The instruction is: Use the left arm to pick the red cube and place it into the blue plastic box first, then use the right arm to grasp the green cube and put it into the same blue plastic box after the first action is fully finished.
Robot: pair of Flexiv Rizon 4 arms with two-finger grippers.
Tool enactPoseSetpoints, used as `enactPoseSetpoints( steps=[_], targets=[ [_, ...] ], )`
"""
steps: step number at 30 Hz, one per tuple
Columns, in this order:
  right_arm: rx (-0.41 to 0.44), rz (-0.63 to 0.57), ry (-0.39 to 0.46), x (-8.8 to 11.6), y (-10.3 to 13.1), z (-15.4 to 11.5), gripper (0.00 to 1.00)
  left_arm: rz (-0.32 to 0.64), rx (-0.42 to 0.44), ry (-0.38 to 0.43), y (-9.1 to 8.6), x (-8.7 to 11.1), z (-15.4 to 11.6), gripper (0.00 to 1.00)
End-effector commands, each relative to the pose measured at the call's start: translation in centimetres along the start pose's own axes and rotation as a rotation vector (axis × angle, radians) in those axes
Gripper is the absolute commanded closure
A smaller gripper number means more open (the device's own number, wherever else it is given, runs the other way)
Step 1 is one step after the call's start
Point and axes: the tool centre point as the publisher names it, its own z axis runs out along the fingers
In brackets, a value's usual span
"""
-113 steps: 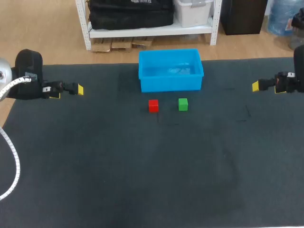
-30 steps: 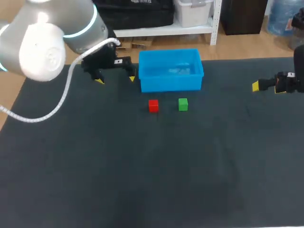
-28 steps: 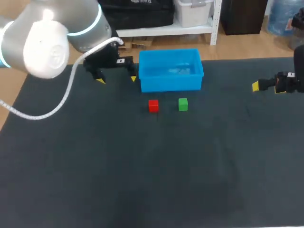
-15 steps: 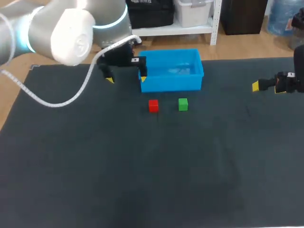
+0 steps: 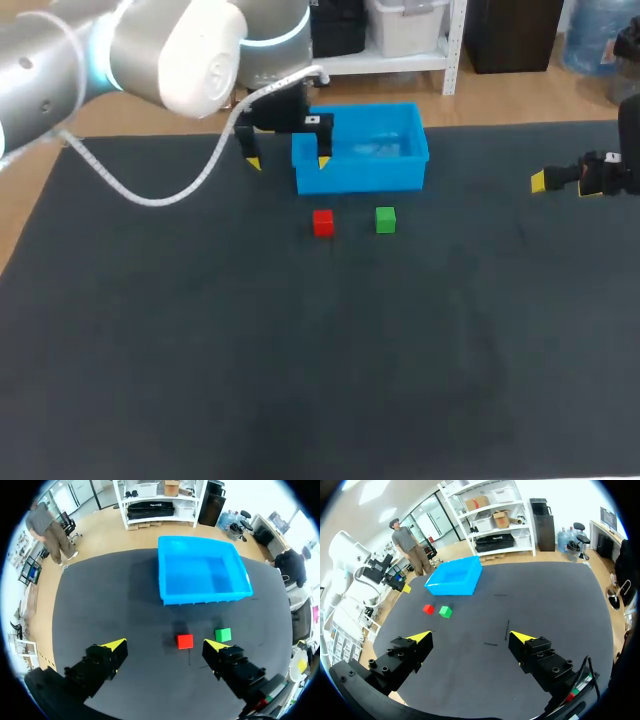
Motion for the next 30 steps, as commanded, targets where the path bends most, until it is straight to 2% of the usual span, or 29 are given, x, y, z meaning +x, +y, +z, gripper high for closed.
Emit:
enactPoseSetpoints(
  steps=[1,18,30],
  targets=[
    [0.000,0.000,0.000,0.0,0.0,-0.1,0.00,0.000,-0.008,0.017,-0.8,-0.4,0.5,0.00],
    [0.000,0.000,0.000,0.0,0.0,-0.1,0.00,0.003,0.029,0.065,-2.3,0.8,2.7,0.00],
    [0.000,0.000,0.000,0.0,0.0,-0.1,0.00,0.001,0.003,0.111,-3.1,1.2,5.1,0.00]
  ],
)
